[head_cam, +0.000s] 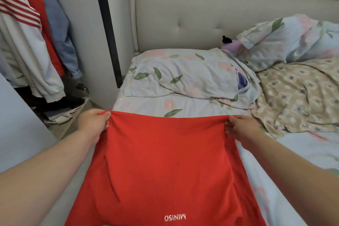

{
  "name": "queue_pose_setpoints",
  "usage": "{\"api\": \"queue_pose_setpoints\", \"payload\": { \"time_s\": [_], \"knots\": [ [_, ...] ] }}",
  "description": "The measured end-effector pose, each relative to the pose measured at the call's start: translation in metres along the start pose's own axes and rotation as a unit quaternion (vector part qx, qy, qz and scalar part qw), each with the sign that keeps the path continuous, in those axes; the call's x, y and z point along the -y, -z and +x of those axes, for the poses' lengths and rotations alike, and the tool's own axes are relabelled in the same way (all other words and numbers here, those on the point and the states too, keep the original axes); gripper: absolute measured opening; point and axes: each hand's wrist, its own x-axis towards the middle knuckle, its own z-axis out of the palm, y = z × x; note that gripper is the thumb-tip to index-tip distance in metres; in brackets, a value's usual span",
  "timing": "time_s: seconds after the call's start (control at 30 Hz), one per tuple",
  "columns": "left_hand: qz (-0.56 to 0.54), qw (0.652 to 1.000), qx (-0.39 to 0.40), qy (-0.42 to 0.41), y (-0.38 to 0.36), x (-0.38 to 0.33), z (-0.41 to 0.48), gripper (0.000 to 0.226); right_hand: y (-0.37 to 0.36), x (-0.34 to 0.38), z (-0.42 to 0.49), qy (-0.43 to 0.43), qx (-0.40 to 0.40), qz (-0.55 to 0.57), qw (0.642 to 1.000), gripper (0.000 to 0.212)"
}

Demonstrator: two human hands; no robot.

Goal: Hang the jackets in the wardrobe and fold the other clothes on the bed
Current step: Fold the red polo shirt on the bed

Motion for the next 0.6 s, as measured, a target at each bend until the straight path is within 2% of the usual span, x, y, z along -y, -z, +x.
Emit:
{"api": "queue_pose_setpoints", "payload": {
  "time_s": [0.1, 0.17, 0.2, 0.27, 0.33, 0.43, 0.5, 0.6],
  "knots": [
    [0.123, 0.992, -0.013, 0.010, 0.001, 0.023, 0.006, 0.039, -0.005, -0.021, 0.015, -0.022, -0.044, -0.038, 0.998, 0.018],
    [0.200, 0.980, -0.003, 0.018, 0.006, 0.036, -0.001, 0.044, -0.003, -0.034, 0.014, -0.029, -0.064, -0.095, 0.993, 0.005],
    [0.207, 0.978, 0.022, 0.033, 0.009, 0.040, -0.006, 0.043, -0.002, -0.040, 0.012, -0.036, -0.063, -0.117, 0.990, 0.010],
    [0.201, 0.976, 0.059, 0.059, 0.012, 0.043, -0.013, 0.033, -0.001, -0.043, 0.005, -0.051, -0.036, -0.127, 0.990, 0.019],
    [0.169, 0.979, 0.098, 0.065, 0.014, 0.041, -0.014, 0.027, -0.003, -0.039, -0.003, -0.084, 0.032, -0.108, 0.990, 0.025],
    [0.119, 0.979, 0.143, 0.083, 0.012, 0.036, -0.017, 0.022, -0.010, -0.029, -0.015, -0.109, 0.136, -0.119, 0.978, 0.014],
    [0.081, 0.986, 0.127, 0.077, 0.009, 0.030, -0.016, 0.025, -0.014, -0.022, -0.014, -0.088, 0.148, -0.099, 0.980, 0.014],
    [0.052, 0.995, 0.075, 0.045, 0.001, 0.016, -0.007, 0.016, -0.020, -0.009, -0.006, -0.086, 0.129, -0.019, 0.988, 0.008]
  ]
}}
